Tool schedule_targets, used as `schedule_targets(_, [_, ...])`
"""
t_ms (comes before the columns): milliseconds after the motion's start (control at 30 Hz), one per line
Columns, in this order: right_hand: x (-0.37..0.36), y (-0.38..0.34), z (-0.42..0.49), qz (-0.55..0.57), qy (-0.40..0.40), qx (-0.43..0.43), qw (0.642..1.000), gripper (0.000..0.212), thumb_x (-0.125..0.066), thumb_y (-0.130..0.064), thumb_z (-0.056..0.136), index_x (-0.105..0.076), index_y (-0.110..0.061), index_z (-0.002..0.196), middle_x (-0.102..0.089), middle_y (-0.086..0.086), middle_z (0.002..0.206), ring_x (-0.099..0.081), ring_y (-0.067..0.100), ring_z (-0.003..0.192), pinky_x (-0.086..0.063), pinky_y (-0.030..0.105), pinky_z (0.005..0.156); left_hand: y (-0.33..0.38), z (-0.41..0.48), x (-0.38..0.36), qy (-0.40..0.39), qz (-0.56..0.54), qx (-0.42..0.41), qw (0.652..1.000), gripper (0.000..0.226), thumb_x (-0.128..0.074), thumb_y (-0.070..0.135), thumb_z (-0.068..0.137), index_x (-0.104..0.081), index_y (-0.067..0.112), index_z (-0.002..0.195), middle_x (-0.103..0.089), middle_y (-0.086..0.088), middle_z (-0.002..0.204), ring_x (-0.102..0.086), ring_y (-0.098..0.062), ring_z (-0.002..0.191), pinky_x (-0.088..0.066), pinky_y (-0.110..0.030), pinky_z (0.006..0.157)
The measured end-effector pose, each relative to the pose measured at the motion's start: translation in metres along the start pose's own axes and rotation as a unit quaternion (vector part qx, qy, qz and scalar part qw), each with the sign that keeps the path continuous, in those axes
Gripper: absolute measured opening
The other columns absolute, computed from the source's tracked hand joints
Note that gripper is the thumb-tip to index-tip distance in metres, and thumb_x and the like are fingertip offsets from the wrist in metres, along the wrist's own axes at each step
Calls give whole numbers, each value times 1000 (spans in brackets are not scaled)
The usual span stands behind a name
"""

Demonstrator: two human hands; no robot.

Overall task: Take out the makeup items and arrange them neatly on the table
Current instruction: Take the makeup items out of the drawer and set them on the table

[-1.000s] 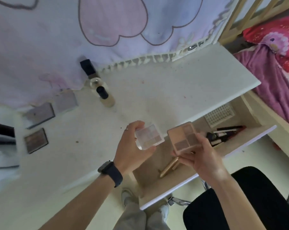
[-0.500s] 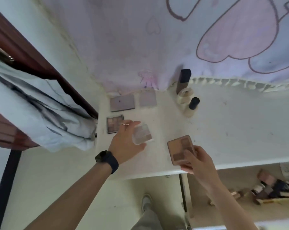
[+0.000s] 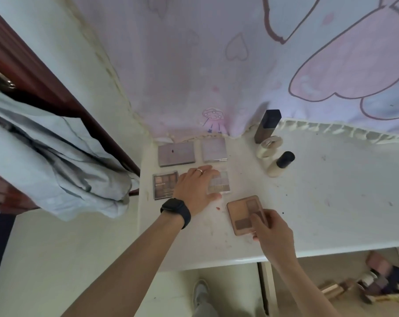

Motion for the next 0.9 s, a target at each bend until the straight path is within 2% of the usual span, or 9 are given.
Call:
schedule_targets(133, [-1,-14,-6,-31,-7,22,999,7,-65,-36,93,-64,-39,87,-68,-26,74,-64,1,70,-43,10,53,-11,-19,14,54,-28,7,998,60,-66,54,85,-48,37,140,-32,8,158,-31,-18,141,-27,-42,116])
schedule_targets(233, [-17,-24,-15,-50,-48,26,997,11,-66,-38,92,-66,-45,84,-68,-33,74,-61,-12,77,-40,8,58,-47,-54,35,142,-70,75,985,47,-68,37,88,-56,33,133,-41,5,151,-39,-20,135,-33,-40,111])
schedule_targets(300, [-41,-31,-23,-49,-96,26,994,17,-65,-37,93,-67,-47,80,-69,-32,74,-62,-11,75,-41,6,59,-76,-82,44,192,-115,126,966,43,-69,26,88,-58,29,129,-46,3,145,-43,-19,130,-40,-39,107])
schedule_targets(400, [-87,-42,-37,-73,-156,30,985,25,-64,-37,94,-66,-48,72,-70,-32,72,-66,-3,69,-47,16,66,-110,-119,38,188,-153,181,953,44,-66,22,91,-54,26,134,-42,3,146,-38,-16,132,-39,-39,109])
schedule_targets(500, [-130,-52,-43,-117,-171,48,977,19,-66,-42,90,-65,-42,71,-72,-26,74,-68,3,76,-51,23,74,-129,-148,25,180,-182,224,941,46,-66,28,92,-50,28,135,-42,10,139,-44,-14,125,-42,-36,104])
schedule_targets(567, [-147,-57,-43,-137,-160,55,976,15,-68,-47,87,-63,-38,77,-70,-22,74,-63,5,77,-46,22,70,-134,-156,13,158,-213,248,932,47,-64,39,92,-49,31,136,-44,14,135,-47,-10,123,-45,-37,103])
schedule_targets(700, [-159,-69,-41,-211,-129,102,963,25,-63,-54,82,-57,-30,78,-62,-17,71,-57,9,72,-34,20,58,-135,-158,4,134,-226,251,932,60,-55,63,86,-48,36,139,-42,16,143,-45,-5,127,-43,-29,102])
schedule_targets(800, [-158,-73,-37,-282,-140,128,940,36,-64,-61,82,-49,-28,80,-57,-12,80,-55,18,77,-36,32,65,-135,-156,7,140,-212,242,937,49,-60,48,94,-49,32,139,-43,12,143,-46,-9,128,-45,-37,105])
schedule_targets(900, [-133,-81,-26,-288,-99,177,936,38,-62,-64,85,-48,-29,86,-52,-14,86,-53,17,80,-39,33,69,-131,-153,13,139,-180,232,946,50,-59,40,96,-45,29,142,-39,9,147,-42,-13,132,-43,-42,108])
Point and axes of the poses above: each hand's wrist, its own z-axis towards the middle knuckle, its own x-axis out of the back of the hand, y = z × x, the point moved 8 cm from there along z, towards the middle knuckle
